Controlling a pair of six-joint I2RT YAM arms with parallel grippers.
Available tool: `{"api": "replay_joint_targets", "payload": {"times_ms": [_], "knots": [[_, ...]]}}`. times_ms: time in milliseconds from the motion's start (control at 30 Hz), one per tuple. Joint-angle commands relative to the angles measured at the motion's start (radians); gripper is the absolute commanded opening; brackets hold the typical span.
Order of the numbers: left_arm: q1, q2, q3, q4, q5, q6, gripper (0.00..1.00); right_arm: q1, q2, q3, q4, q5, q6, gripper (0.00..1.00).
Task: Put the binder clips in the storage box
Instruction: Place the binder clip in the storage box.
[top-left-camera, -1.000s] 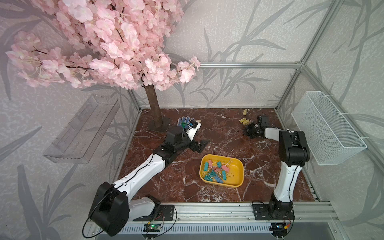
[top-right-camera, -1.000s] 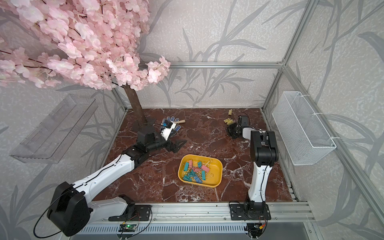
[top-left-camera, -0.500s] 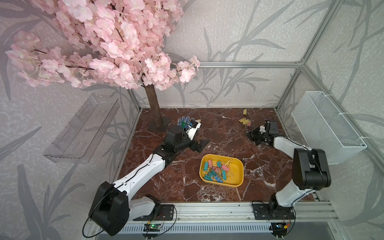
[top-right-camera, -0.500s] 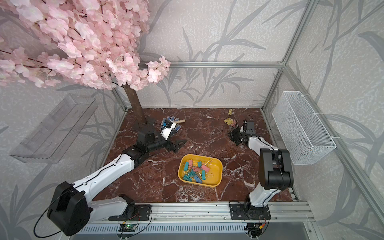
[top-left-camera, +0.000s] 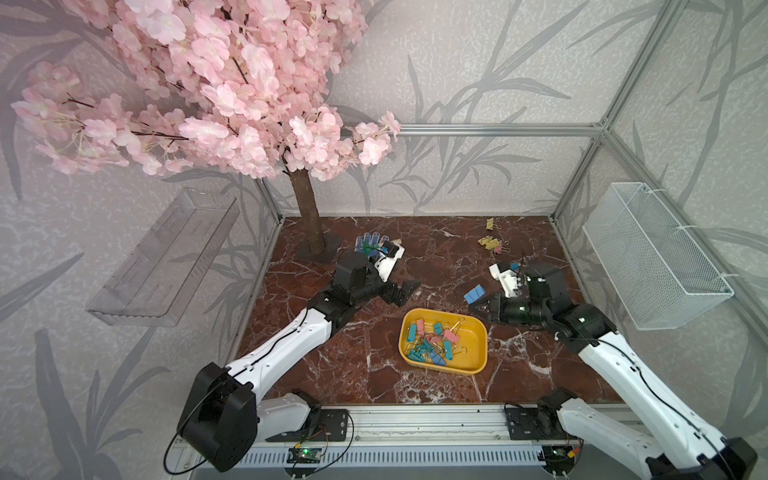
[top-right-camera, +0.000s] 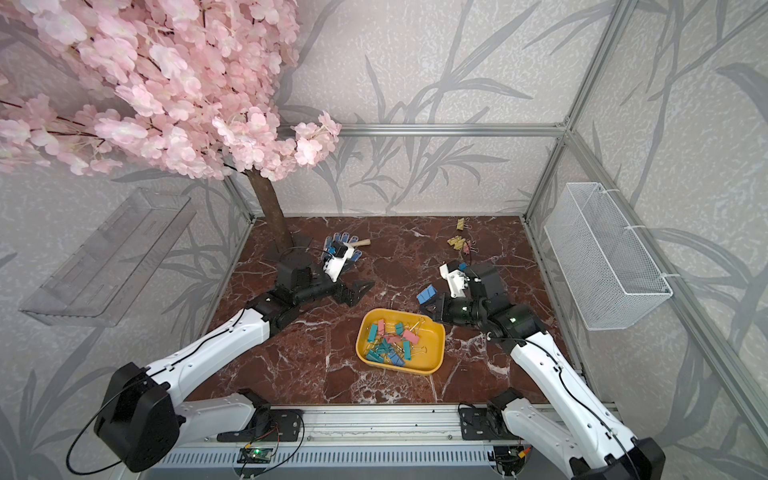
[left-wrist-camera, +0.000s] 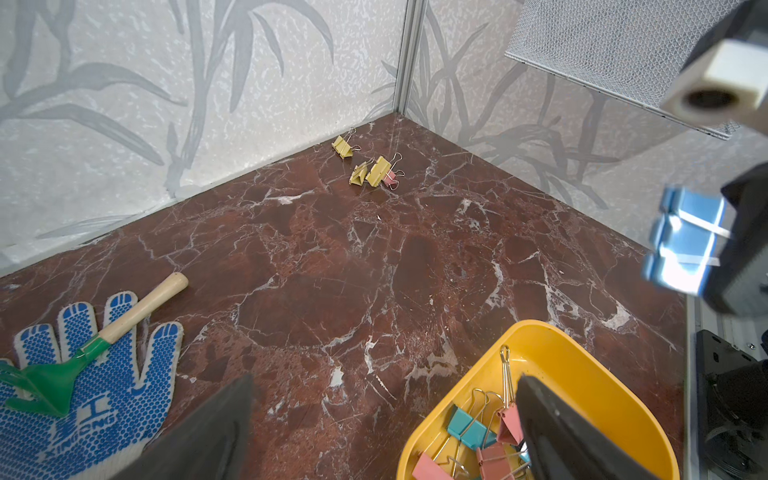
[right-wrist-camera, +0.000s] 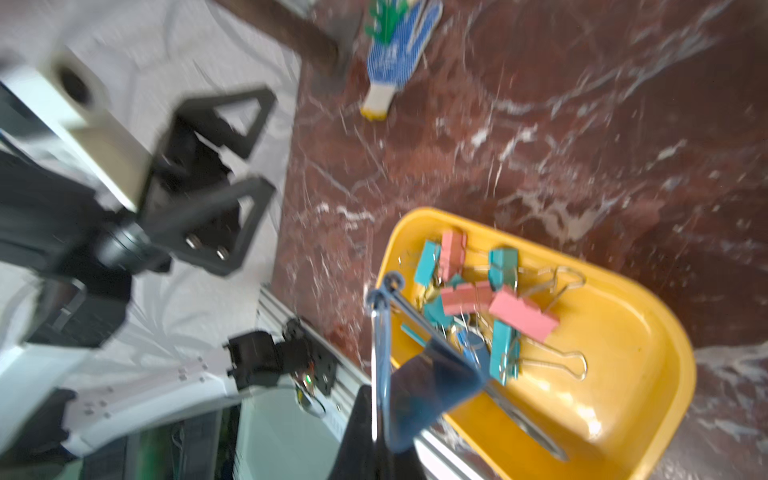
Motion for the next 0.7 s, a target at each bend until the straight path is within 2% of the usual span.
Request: {"api": "replay_joint_targets", "payload": {"times_ms": [0, 167, 400, 500, 567, 667], "knots": [[-0.005, -0.006, -0.012, 0.003, -0.013, 0.026, 1.00, 0.078, 0.076, -0.024, -0.166, 0.100, -0.076, 0.00], [-0.007, -0.001, -0.011, -0.003, -0.015, 0.030, 1.00, 0.146, 0.182, -0.072, -0.185, 0.154, -0.094, 0.00], [-0.010, 0.000, -0.012, -0.004, -0.019, 0.033, 1.00, 0.163, 0.277, -0.125, -0.059, 0.153, -0.058, 0.01], [-0.012, 0.003, -0.010, -0.004, -0.019, 0.032, 1.00, 0.170, 0.319, -0.125, -0.046, 0.190, -0.060, 0.07], [-0.012, 0.004, -0.010, -0.006, -0.016, 0.032, 1.00, 0.170, 0.338, -0.121, -0.049, 0.206, -0.063, 0.18], [-0.014, 0.002, -0.009, -0.006, -0.021, 0.034, 1.00, 0.173, 0.334, -0.114, -0.045, 0.220, -0.062, 0.26]]}}
